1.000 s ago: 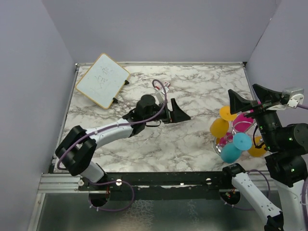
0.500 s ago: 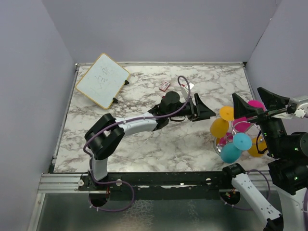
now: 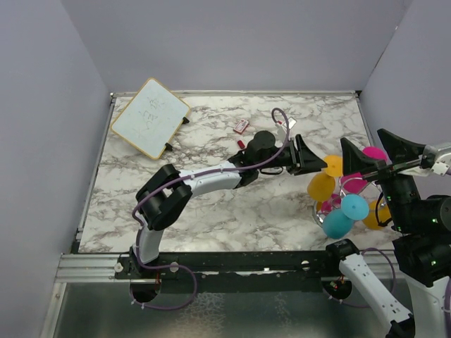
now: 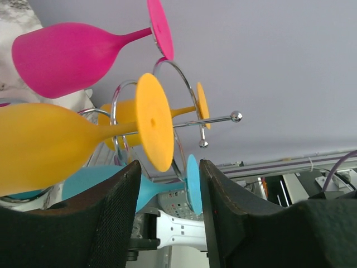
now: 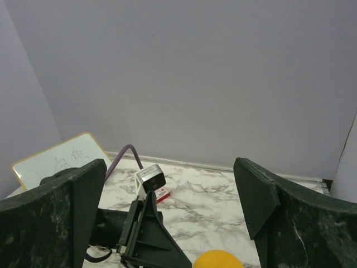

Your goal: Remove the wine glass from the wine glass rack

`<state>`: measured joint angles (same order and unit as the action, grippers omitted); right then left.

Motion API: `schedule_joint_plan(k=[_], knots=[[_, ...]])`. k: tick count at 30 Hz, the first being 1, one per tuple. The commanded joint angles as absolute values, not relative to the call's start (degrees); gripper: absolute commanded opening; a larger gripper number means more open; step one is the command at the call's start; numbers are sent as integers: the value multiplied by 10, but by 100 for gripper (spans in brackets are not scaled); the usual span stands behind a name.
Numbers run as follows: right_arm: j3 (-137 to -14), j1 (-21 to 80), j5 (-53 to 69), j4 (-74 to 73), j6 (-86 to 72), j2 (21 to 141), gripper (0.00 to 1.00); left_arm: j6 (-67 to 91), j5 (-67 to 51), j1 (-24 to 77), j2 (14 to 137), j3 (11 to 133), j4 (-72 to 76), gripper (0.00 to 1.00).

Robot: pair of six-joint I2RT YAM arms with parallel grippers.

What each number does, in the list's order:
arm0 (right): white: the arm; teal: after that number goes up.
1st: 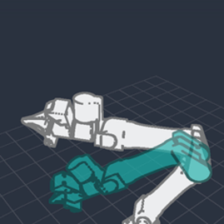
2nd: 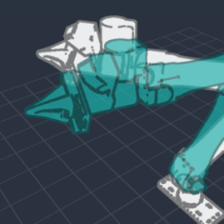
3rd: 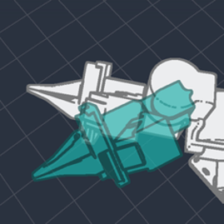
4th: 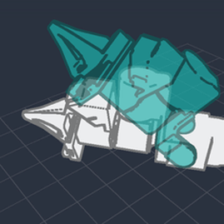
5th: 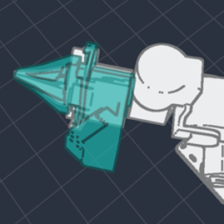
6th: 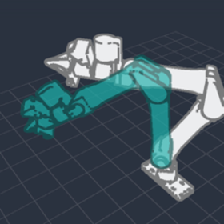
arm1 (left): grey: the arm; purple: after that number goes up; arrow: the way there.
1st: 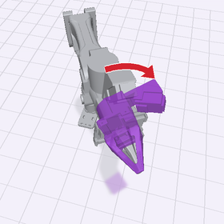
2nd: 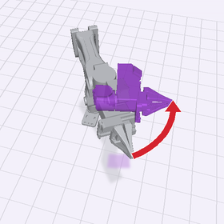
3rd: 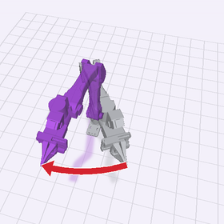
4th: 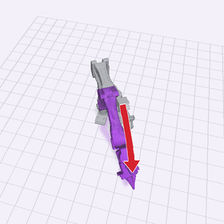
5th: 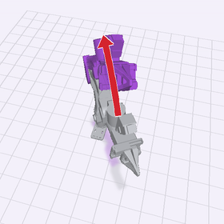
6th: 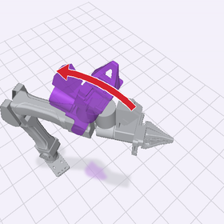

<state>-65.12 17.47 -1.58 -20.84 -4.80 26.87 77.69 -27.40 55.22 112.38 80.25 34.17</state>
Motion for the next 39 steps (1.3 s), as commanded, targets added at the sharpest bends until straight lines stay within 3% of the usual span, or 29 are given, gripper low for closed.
schedule_joint_plan(k=[1,18,31,39], knots=[[-643,178,-9,-196,-44,262,99,770,-258,559,1134,832,322,46],[-644,180,-10,-191,-43,267,99,737,-228,560,1153,898,207,36],[-638,180,-16,-189,-41,267,99,734,-228,559,1159,918,194,18],[-630,180,-17,-186,-46,265,99,712,-213,559,1137,910,169,14]])
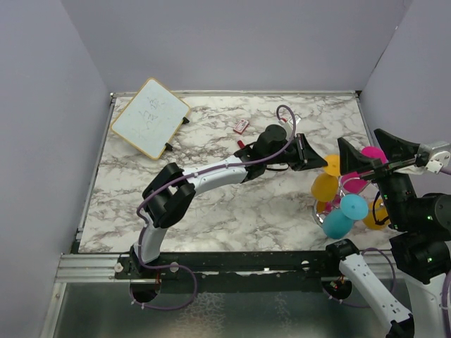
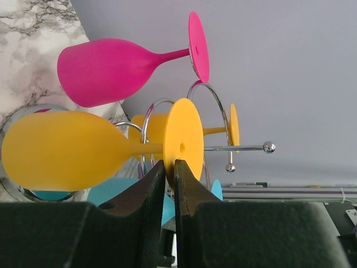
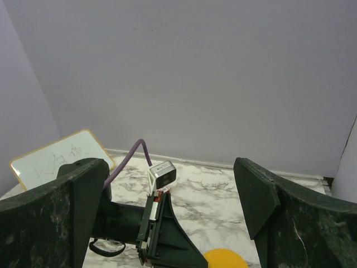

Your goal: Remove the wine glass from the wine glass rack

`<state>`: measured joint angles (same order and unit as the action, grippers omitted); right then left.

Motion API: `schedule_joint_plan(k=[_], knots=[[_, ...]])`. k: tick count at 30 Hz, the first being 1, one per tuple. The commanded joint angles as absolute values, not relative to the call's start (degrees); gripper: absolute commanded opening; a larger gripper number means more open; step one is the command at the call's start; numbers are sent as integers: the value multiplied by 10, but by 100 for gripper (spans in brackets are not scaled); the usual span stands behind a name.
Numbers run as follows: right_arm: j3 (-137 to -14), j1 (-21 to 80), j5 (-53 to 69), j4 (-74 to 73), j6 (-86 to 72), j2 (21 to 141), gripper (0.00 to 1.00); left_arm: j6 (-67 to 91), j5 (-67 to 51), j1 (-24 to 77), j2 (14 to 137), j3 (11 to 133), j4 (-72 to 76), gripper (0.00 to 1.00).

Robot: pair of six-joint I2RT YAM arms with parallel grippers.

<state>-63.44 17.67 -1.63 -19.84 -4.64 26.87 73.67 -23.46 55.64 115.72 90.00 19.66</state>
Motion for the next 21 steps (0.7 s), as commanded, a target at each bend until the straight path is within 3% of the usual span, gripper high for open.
schedule_joint_plan(k=[1,8,21], knots=[[-630,180,-18,-186,-46,265,99,711,-212,559,1135,909,167,13],[-633,180,-20,-188,-47,266,99,717,-215,559,1125,908,167,5],[-634,180,-22,-191,-58,271,99,763,-229,560,1118,925,169,0]])
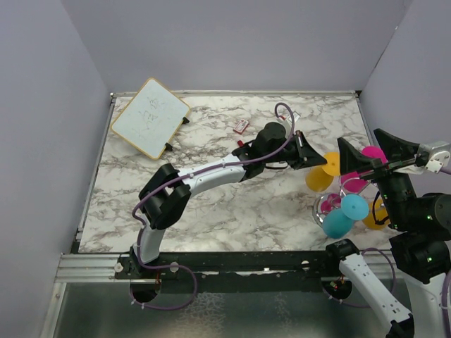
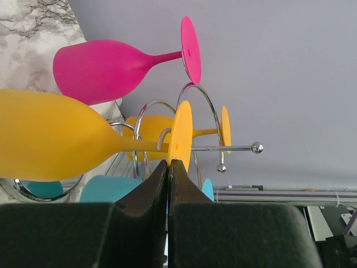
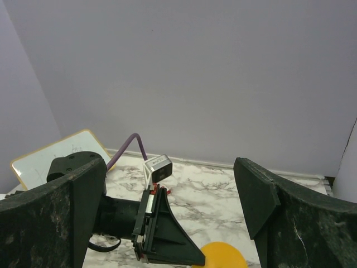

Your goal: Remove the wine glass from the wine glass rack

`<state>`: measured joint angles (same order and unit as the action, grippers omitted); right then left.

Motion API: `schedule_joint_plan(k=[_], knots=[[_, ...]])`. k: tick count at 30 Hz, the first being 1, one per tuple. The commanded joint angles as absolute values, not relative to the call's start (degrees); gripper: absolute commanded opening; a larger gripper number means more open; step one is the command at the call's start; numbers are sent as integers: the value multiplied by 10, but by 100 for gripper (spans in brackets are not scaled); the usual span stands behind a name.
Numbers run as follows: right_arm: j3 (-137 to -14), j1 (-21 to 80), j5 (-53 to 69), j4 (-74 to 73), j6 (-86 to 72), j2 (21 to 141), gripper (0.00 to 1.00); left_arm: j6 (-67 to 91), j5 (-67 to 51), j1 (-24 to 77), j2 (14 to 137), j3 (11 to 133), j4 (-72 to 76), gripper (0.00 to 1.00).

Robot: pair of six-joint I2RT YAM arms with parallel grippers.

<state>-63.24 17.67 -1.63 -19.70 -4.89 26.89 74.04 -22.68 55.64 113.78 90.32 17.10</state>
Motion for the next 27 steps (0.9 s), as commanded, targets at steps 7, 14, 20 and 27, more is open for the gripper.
schedule_joint_plan(k=[7,14,20,27], knots=[[-636,180,-25,-192,-58,271,99,804,-236,559,1103,917,168,0],[-634,180,-25,-193,-63,272,99,806,-230,551,1083,904,164,0],[-636,180,-27,-194,-64,272,99,808,-238,545,1070,887,164,0],[-633,180,-24,-193,-67,274,99,791,-247,515,1041,849,167,0]])
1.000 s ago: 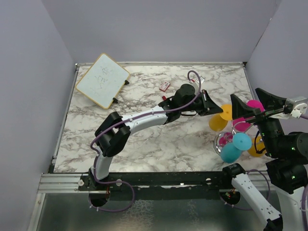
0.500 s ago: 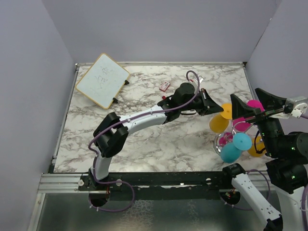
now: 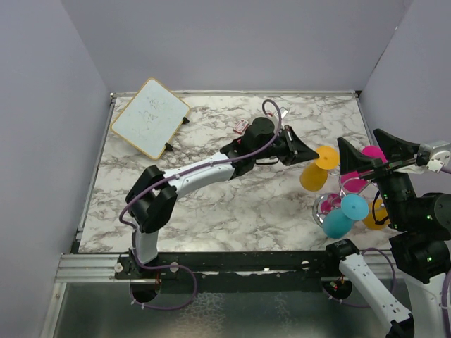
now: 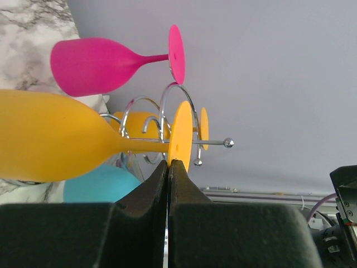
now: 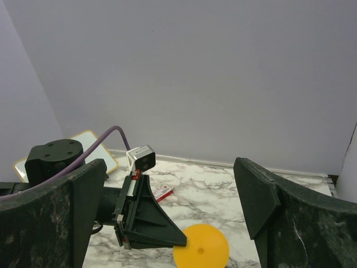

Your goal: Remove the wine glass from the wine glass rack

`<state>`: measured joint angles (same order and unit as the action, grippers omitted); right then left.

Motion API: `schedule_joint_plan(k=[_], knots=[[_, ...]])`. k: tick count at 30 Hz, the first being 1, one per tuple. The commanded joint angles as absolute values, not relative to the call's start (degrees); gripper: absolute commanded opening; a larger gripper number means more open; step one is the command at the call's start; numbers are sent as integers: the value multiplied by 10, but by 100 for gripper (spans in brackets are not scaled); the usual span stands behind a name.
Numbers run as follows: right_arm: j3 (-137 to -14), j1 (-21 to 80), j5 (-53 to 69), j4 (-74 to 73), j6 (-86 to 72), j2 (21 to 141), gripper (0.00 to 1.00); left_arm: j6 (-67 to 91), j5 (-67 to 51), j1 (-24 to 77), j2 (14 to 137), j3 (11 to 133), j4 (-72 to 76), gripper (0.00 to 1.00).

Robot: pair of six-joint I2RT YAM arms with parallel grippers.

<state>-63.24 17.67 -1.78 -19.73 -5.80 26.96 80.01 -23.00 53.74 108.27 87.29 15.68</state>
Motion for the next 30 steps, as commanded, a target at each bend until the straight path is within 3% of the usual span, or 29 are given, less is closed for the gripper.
schedule_joint_plan(k=[1,10,16,22,26,30], knots=[[-633,180,-22,-193,-67,274,99,786,-252,510,1037,845,167,0],[-644,180,3,-188,-64,294,99,690,-261,412,902,705,171,0],[-674,180,100,-188,-60,348,99,447,-259,335,772,641,146,0],[-704,180,314,-177,-57,428,100,124,-233,336,629,596,82,0],[-713,180,548,-139,-95,504,95,28,-239,337,545,546,98,0],[-697,181,704,-21,-212,579,86,-12,-264,337,492,511,112,0]])
